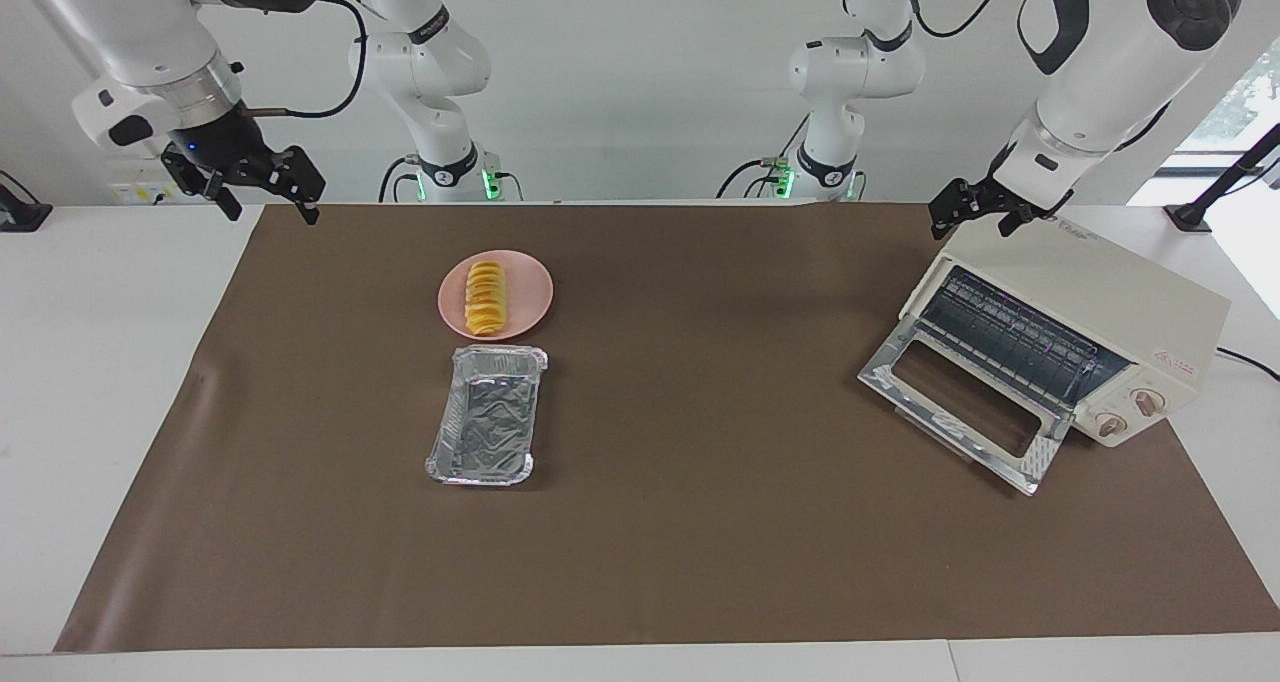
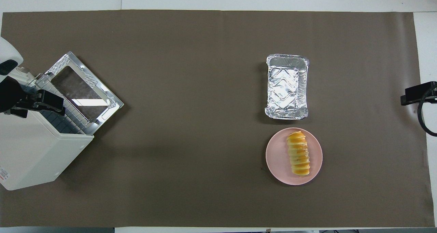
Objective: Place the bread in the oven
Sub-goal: 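Move the right gripper down to the bread roll on the pink plate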
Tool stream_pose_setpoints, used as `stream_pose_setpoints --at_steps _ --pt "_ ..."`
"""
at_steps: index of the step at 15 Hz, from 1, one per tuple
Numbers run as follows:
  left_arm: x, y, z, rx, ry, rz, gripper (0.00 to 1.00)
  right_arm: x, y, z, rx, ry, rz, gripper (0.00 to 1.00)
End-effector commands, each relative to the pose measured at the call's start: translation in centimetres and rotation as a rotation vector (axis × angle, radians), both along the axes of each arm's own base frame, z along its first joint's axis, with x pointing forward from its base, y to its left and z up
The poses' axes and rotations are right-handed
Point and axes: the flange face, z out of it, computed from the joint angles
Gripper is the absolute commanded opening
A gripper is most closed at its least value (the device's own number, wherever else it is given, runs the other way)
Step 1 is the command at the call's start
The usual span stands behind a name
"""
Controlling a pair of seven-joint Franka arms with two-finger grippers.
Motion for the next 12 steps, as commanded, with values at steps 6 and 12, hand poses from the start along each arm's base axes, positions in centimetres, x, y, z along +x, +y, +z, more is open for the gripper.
stream_pose_setpoints --at_steps 6,12 --pt "-0.4 0.3 0.4 0.019 -0.019 0.001 1.0 -2.3 1.9 -2.4 0.003 0.022 0.037 1.0" --pt "-0.3 0.3 0.3 0.019 -0.019 0.001 1.0 -6.1 10.9 -10.5 -0.013 0.02 -0.015 1.0"
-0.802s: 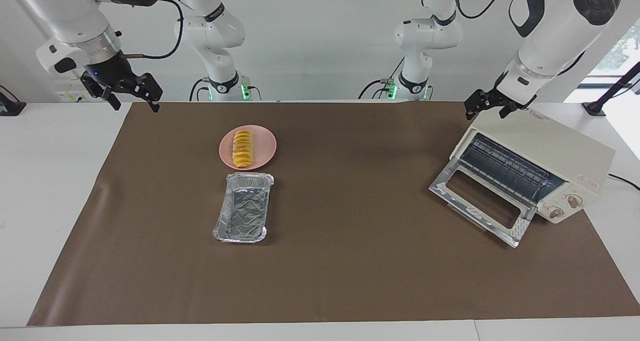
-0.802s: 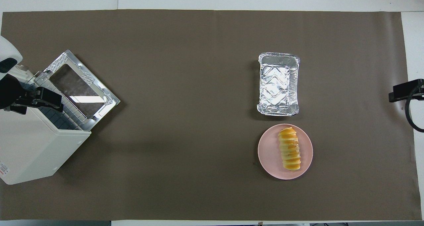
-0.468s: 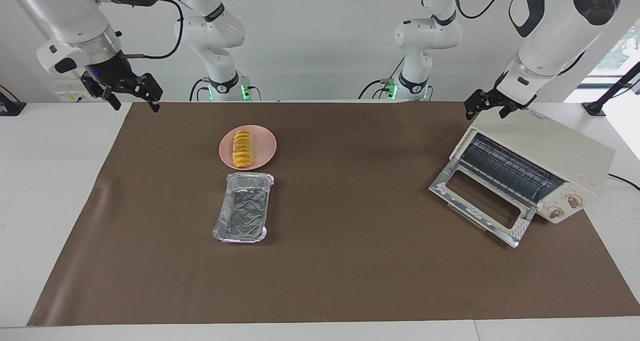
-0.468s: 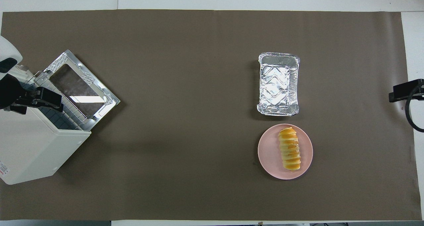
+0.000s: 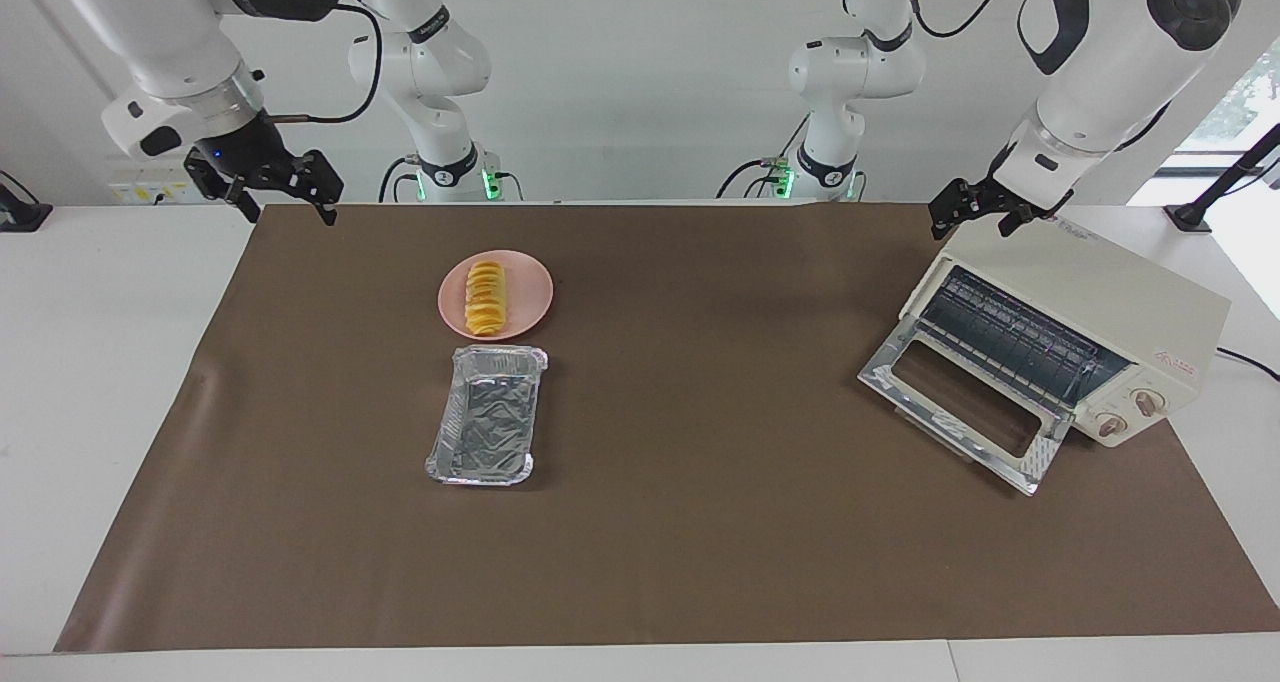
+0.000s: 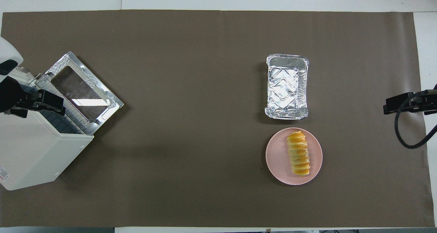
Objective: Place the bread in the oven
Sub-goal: 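Move the right gripper down to the bread roll on the pink plate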
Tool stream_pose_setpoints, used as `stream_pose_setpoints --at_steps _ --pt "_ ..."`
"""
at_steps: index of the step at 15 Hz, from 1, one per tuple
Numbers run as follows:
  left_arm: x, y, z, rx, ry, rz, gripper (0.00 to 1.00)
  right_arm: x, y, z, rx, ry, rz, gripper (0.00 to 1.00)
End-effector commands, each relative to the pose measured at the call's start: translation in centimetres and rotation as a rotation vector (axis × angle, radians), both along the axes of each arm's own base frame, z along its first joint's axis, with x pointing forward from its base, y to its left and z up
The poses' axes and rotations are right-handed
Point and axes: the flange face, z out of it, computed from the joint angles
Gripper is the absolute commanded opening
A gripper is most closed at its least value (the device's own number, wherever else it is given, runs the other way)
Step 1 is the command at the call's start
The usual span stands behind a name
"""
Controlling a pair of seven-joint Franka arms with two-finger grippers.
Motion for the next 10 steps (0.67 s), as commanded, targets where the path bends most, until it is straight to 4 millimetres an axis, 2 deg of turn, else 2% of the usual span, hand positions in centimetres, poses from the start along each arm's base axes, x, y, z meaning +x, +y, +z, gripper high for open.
stream_pose_setpoints --at_steps 1,2,3,4,5,7,10 --pt "-0.4 0.3 0.4 0.019 -0.019 0.001 1.0 -3.1 3.2 -4.3 -0.007 0.02 0.002 1.0" --pt "-0.3 0.3 0.3 0.019 -0.018 0.001 1.0 -3.2 3.7 -5.7 -0.006 0.014 0.005 1.0" --pt "-0.3 0.3 0.3 0.019 -0.019 0.001 1.0 -3.5 4.3 -8.1 -0.004 0.003 0.004 1.0" --pt "-0.3 0.3 0.3 0.019 -0.018 0.001 1.0 -4.2 5.9 -10.3 0.017 -0.014 0.006 1.0" --pt "-0.3 0.3 0.3 0.019 -0.019 0.001 1.0 -4.5 6.9 -11.5 0.029 -0.027 0.007 1.0" --pt "-0.3 0.3 0.3 0.019 -0.019 0.001 1.0 -4.6 7.6 -12.3 0.03 -0.037 0.002 1.0" --pt "-0.4 0.3 0.4 0.019 -0.021 0.001 1.0 -5.0 7.8 -14.6 0.03 -0.038 0.014 1.0"
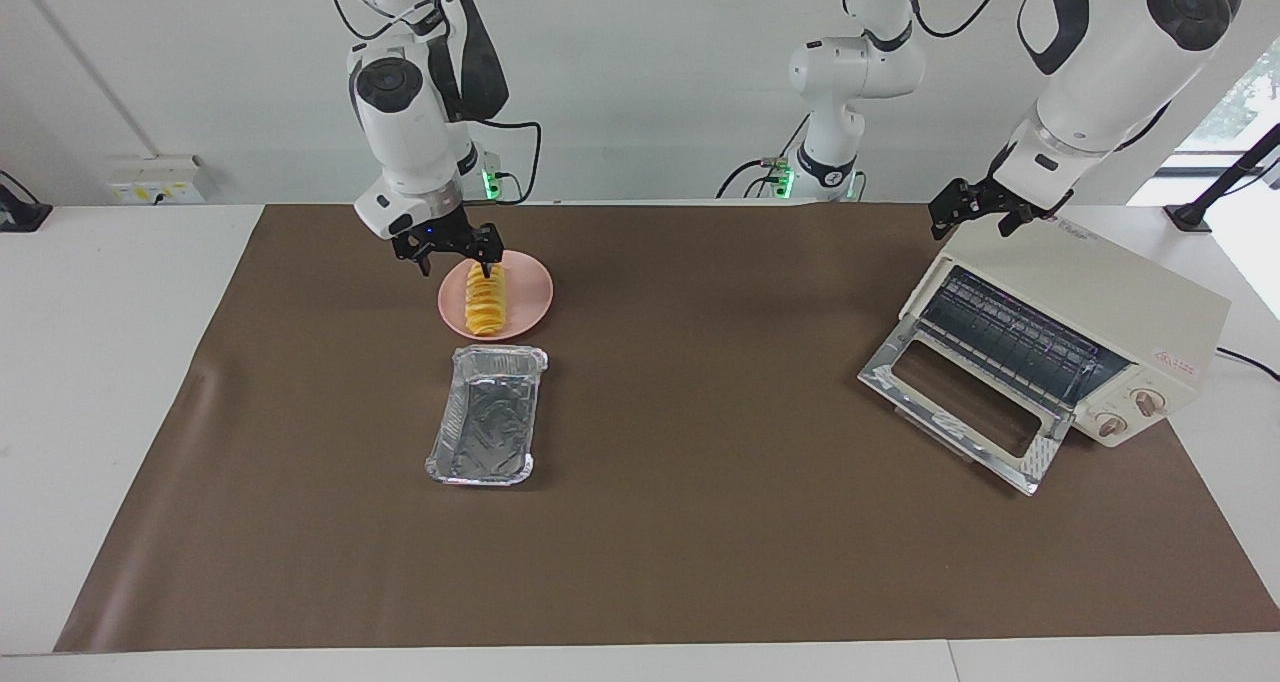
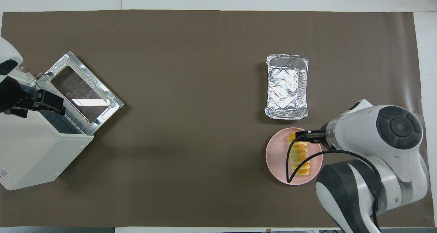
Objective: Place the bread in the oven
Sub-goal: 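Close the right gripper on the yellow bread roll, then lift the bread roll with the right gripper toward the foil tray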
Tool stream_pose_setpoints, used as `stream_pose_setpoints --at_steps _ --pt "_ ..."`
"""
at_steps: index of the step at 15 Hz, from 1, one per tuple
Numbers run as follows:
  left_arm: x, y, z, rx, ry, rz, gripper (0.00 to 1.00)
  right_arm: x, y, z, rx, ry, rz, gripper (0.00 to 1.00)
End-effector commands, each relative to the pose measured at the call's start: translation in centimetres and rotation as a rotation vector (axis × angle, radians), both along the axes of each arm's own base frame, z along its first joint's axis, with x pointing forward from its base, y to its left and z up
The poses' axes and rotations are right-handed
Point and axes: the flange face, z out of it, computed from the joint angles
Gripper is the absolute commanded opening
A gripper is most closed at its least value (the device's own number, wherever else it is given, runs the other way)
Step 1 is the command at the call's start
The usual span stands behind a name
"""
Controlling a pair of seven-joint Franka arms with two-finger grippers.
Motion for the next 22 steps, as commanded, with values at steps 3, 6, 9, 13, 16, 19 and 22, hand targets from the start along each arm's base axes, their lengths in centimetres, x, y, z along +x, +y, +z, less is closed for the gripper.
stream_pose_setpoints --at_steps 3,6,9,13,16,19,22 --pt "-0.3 0.3 0.3 0.019 -0.018 0.001 1.0 -0.5 0.4 -3.5 0.024 -0.021 -0.001 1.0" --pt "-0.4 0.3 0.4 0.019 -0.019 0.001 1.0 -0.8 0.5 -5.8 0.019 -0.003 0.005 1.0" --pt "-0.4 0.3 0.4 0.019 -0.021 0.001 1.0 -1.9 0.2 -8.5 0.021 -0.014 0.007 1.0" --pt "-0.3 0.3 0.3 0.019 -0.018 0.001 1.0 -2.2 0.3 -9.6 0.05 0.0 -0.028 0.91" --pt "-0.4 0.3 0.4 0.019 -0.021 0.001 1.0 -2.4 1.2 -9.6 0.072 0.005 -0.032 0.62" --pt "-0.3 0.3 0.3 0.019 -0.018 0.001 1.0 -2.5 1.1 -9.7 0.072 0.006 -0.034 0.33" --pt "-0.3 0.3 0.3 0.019 -0.018 0.001 1.0 -2.5 1.1 -9.8 0.072 0.008 -0.034 0.15"
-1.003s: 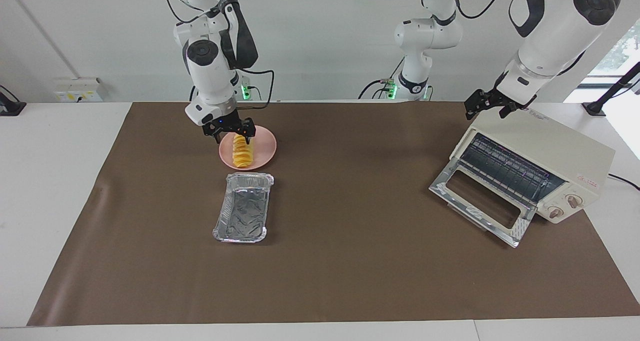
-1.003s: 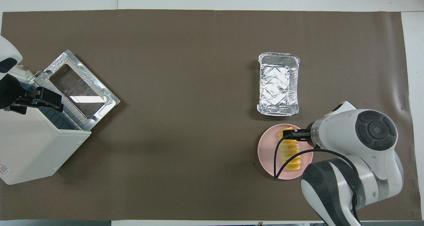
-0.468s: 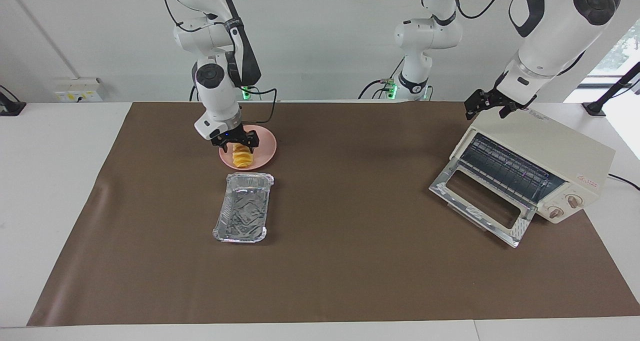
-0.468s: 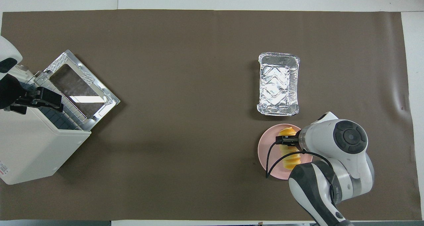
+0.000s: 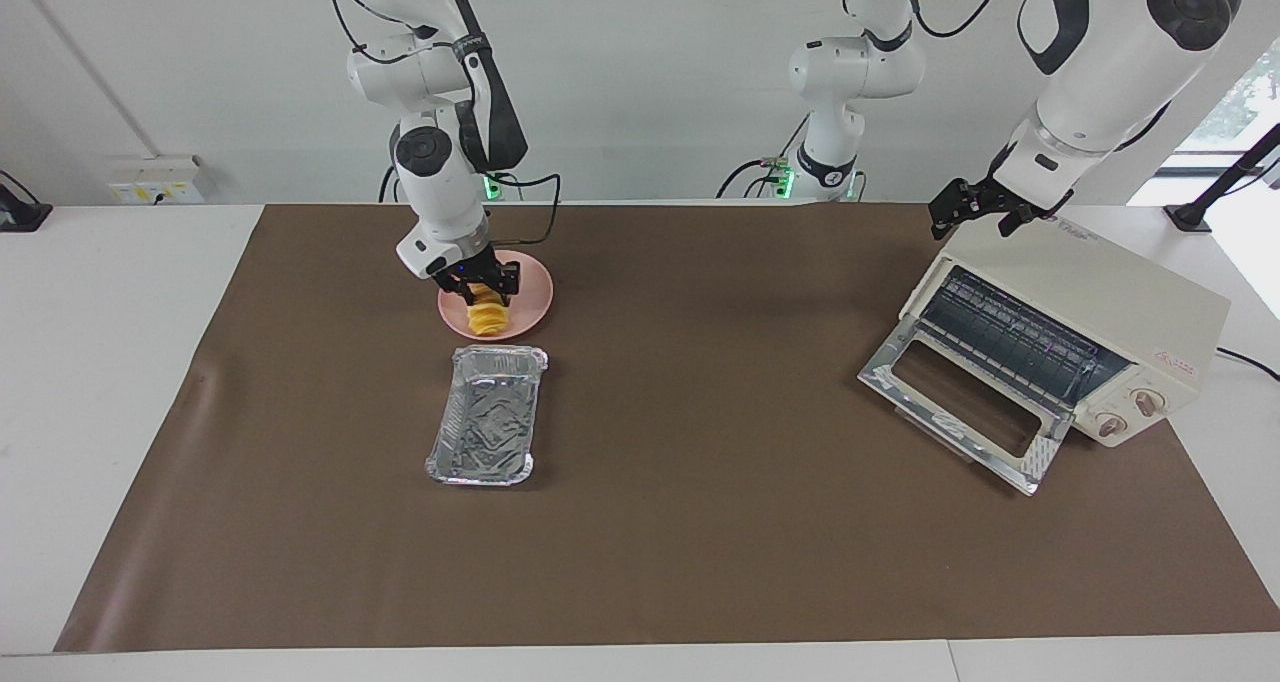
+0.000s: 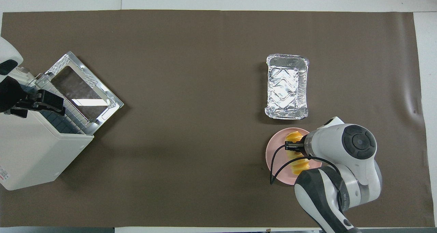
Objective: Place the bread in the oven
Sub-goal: 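Lift the bread roll with the right gripper toward the foil tray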
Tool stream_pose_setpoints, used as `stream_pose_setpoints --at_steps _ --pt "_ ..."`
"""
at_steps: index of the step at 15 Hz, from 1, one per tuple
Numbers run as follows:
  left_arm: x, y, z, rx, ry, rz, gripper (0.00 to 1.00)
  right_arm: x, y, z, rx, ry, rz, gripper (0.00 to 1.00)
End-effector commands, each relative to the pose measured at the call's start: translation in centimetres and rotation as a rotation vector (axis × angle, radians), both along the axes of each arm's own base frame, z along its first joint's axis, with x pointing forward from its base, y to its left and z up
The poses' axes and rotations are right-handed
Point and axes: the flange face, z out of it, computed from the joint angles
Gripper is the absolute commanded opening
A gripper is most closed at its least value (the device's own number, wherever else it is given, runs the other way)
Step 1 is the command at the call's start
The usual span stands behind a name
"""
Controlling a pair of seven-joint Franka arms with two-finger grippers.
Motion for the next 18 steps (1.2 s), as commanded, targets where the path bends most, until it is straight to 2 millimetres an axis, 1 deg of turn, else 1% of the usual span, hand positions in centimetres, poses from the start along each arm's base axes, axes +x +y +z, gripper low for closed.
stream_pose_setpoints --at_steps 1,2,4,5,7,10,11,13,14,16,18 --pt "-0.3 0.3 0.3 0.019 -0.018 0.001 1.0 -0.3 -0.1 0.0 0.012 -0.01 -0.004 0.06" --pt "-0.4 0.3 0.4 0.019 -0.019 0.001 1.0 -0.3 0.0 0.0 0.012 -0.008 -0.006 0.0" --pt "-0.3 0.3 0.3 0.019 -0.019 0.001 1.0 -0.2 0.1 0.8 0.024 -0.004 -0.022 0.0" --pt "-0.4 0.3 0.4 0.019 -0.019 0.001 1.0 -0.2 0.3 2.3 0.035 0.007 -0.027 0.0" --pt "-0.4 0.3 0.4 0.019 -0.019 0.001 1.0 0.3 0.7 6.0 0.043 0.054 -0.016 0.0" --pt "-0.3 0.3 0.3 0.019 -0.019 0.001 1.0 2.4 0.7 12.5 0.057 0.053 -0.023 0.0" --pt "-0.3 0.3 0.3 0.019 -0.018 0.001 1.0 3.9 0.3 15.1 0.064 0.043 -0.034 0.0" --pt "-0.4 0.3 0.4 0.019 -0.019 0.001 1.0 6.8 -0.7 17.4 0.07 0.011 -0.059 0.0" --pt "-0.3 0.3 0.3 0.019 -0.018 0.001 1.0 8.0 -0.6 17.9 0.07 -0.008 -0.061 0.0" --pt "-0.3 0.3 0.3 0.019 -0.019 0.001 1.0 11.4 0.0 18.5 0.063 -0.03 -0.058 0.0" --pt "-0.4 0.3 0.4 0.019 -0.019 0.001 1.0 15.1 0.6 18.0 0.057 -0.052 -0.057 0.0"
